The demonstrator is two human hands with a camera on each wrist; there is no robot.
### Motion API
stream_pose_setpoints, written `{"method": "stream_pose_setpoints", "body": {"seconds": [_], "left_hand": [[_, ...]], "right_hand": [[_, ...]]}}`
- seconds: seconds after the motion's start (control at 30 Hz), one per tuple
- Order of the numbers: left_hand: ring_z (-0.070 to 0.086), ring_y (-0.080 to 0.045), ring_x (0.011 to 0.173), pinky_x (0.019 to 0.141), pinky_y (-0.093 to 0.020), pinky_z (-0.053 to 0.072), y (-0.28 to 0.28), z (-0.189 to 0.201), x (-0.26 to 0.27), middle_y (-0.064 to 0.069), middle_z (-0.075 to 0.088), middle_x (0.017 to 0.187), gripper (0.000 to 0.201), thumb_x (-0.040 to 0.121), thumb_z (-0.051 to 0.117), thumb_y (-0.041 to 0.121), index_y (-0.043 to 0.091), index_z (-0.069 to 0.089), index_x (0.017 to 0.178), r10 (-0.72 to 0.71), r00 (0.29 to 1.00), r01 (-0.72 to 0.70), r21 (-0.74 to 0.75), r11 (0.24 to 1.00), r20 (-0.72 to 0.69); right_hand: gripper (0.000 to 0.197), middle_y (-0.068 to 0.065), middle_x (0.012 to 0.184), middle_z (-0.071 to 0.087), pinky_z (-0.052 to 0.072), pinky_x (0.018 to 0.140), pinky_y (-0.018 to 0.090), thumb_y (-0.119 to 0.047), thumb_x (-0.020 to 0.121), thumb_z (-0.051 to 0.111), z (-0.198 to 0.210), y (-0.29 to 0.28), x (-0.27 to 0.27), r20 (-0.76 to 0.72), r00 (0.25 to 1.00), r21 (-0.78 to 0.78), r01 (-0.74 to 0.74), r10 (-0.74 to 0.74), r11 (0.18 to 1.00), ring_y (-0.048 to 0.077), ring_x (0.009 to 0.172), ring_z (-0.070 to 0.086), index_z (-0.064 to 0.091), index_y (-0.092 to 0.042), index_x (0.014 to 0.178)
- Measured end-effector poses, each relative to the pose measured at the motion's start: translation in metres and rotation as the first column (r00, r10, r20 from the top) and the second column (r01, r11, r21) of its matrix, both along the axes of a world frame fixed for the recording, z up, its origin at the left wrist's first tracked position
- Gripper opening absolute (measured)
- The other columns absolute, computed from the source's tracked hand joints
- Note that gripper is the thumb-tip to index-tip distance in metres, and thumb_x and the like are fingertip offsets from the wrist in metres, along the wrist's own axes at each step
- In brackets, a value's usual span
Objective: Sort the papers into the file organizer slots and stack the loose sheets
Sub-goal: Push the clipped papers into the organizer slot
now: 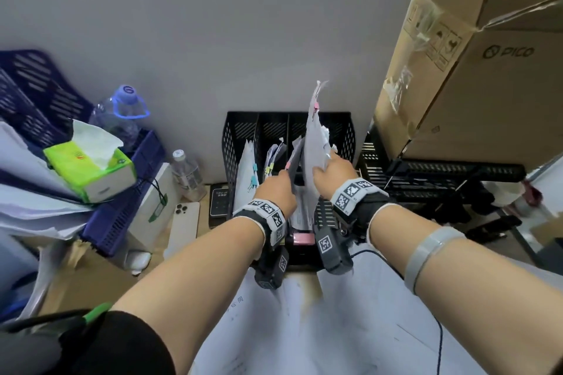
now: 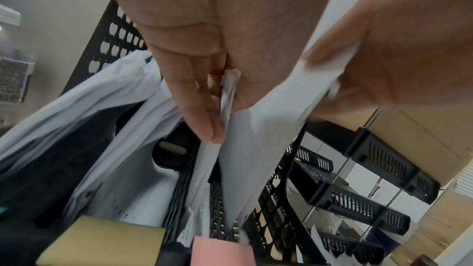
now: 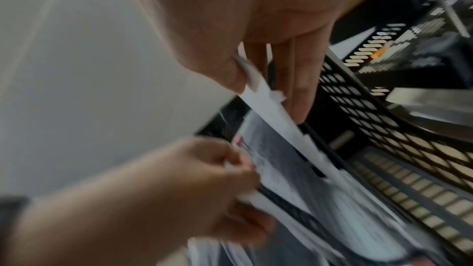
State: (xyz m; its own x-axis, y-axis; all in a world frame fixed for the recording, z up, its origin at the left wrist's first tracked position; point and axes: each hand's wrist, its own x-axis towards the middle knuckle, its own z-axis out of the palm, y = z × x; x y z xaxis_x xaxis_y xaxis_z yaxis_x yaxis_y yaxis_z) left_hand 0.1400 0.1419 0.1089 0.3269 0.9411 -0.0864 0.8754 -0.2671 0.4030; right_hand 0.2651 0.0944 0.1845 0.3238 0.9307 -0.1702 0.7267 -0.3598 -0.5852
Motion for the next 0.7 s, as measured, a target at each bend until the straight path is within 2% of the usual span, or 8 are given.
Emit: {"method": "stream_pose_setpoints", "body": {"seconds": [0.1, 0.17, 0.2, 0.33, 0.43, 0.5, 0.6, 0.7], "left_hand": [[0.062, -0.034, 0.088, 0.069, -0.037, 0.044, -0.003, -0.002, 0.001, -0.014, 0.066, 0.102, 0.022, 0.092, 0.048, 0.012, 0.008, 0.051, 0.114, -0.014, 0.999, 0.015, -0.009, 1.000, 0.029], [0.063, -0.032, 0.088, 0.069, -0.035, 0.044, -0.005, -0.004, 0.000, -0.013, 0.066, 0.101, 0.022, 0.092, 0.048, 0.012, 0.008, 0.051, 0.113, -0.043, 0.998, 0.043, -0.004, 0.999, 0.052], [0.063, -0.032, 0.089, 0.069, -0.034, 0.043, -0.006, -0.005, 0.000, -0.013, 0.066, 0.100, 0.022, 0.092, 0.049, 0.012, 0.008, 0.052, 0.113, -0.057, 0.997, 0.057, 0.004, 0.998, 0.059], [0.057, -0.026, 0.081, 0.069, -0.032, 0.042, -0.009, -0.009, 0.000, -0.013, 0.067, 0.100, 0.026, 0.093, 0.050, 0.014, 0.009, 0.051, 0.119, -0.089, 0.991, 0.088, 0.012, 0.996, 0.098], [0.060, -0.024, 0.081, 0.069, -0.033, 0.048, -0.010, -0.011, -0.002, -0.011, 0.067, 0.100, 0.036, 0.095, 0.050, 0.014, 0.013, 0.048, 0.130, -0.116, 0.986, 0.116, 0.004, 0.993, 0.118], [0.058, -0.020, 0.072, 0.067, -0.033, 0.049, -0.017, -0.010, -0.005, -0.004, 0.062, 0.089, 0.043, 0.095, 0.051, 0.016, 0.017, 0.043, 0.138, -0.156, 0.971, 0.157, 0.011, 0.988, 0.181], [0.060, -0.010, 0.064, 0.065, -0.027, 0.051, -0.035, -0.007, -0.014, 0.003, 0.062, 0.089, 0.044, 0.095, 0.057, 0.024, 0.027, 0.043, 0.137, -0.212, 0.902, 0.234, -0.014, 0.972, 0.376], [0.069, -0.014, 0.062, 0.064, -0.026, 0.058, -0.054, -0.013, -0.029, 0.001, 0.071, 0.081, 0.014, 0.095, 0.061, 0.026, 0.022, 0.062, 0.109, -0.116, 0.842, 0.206, -0.115, 0.972, 0.527]], "right_hand": [[0.042, 0.016, 0.116, 0.062, 0.042, 0.074, 0.027, -0.024, 0.091, 0.052, -0.034, -0.006, -0.006, -0.046, 0.999, -0.155, 0.006, -0.013, 0.988, 0.034, 0.099, 0.062, 0.047, -0.013, 0.131], [0.019, 0.013, 0.099, 0.063, 0.041, 0.070, 0.027, -0.026, 0.091, 0.051, -0.046, -0.008, -0.007, -0.064, 0.996, -0.194, 0.046, -0.060, 0.980, 0.031, 0.086, 0.060, 0.059, -0.011, 0.097], [0.021, 0.013, 0.092, 0.065, 0.044, 0.068, 0.028, -0.026, 0.092, 0.049, -0.051, -0.006, -0.005, -0.083, 0.994, -0.187, 0.057, -0.074, 0.981, 0.031, 0.080, 0.060, 0.059, -0.008, 0.087], [0.029, 0.013, 0.076, 0.075, 0.060, 0.076, 0.040, -0.021, 0.089, 0.043, -0.062, -0.002, 0.000, -0.164, 0.983, -0.104, 0.068, -0.085, 0.992, 0.031, 0.076, 0.072, 0.066, -0.003, 0.088], [0.021, 0.014, 0.083, 0.075, 0.061, 0.077, 0.045, -0.024, 0.082, 0.053, -0.075, -0.004, 0.002, -0.161, 0.987, -0.223, -0.046, 0.009, 0.974, 0.032, 0.078, 0.072, 0.067, -0.010, 0.088], [0.015, 0.019, 0.090, 0.074, 0.060, 0.078, 0.052, -0.028, 0.079, 0.057, -0.087, -0.007, 0.003, -0.214, 0.977, -0.275, -0.065, 0.004, 0.959, 0.036, 0.080, 0.071, 0.063, -0.014, 0.080], [0.020, 0.022, 0.081, 0.073, 0.059, 0.068, 0.044, -0.028, 0.083, 0.058, -0.097, -0.022, 0.000, -0.306, 0.950, -0.335, -0.047, -0.061, 0.941, 0.040, 0.076, 0.072, 0.063, -0.009, 0.079], [0.019, 0.018, 0.068, 0.067, 0.047, 0.045, 0.024, -0.015, 0.093, 0.056, -0.108, -0.046, -0.012, -0.448, 0.879, -0.435, -0.052, -0.166, 0.899, 0.028, 0.048, 0.063, 0.059, -0.006, 0.077]]}}
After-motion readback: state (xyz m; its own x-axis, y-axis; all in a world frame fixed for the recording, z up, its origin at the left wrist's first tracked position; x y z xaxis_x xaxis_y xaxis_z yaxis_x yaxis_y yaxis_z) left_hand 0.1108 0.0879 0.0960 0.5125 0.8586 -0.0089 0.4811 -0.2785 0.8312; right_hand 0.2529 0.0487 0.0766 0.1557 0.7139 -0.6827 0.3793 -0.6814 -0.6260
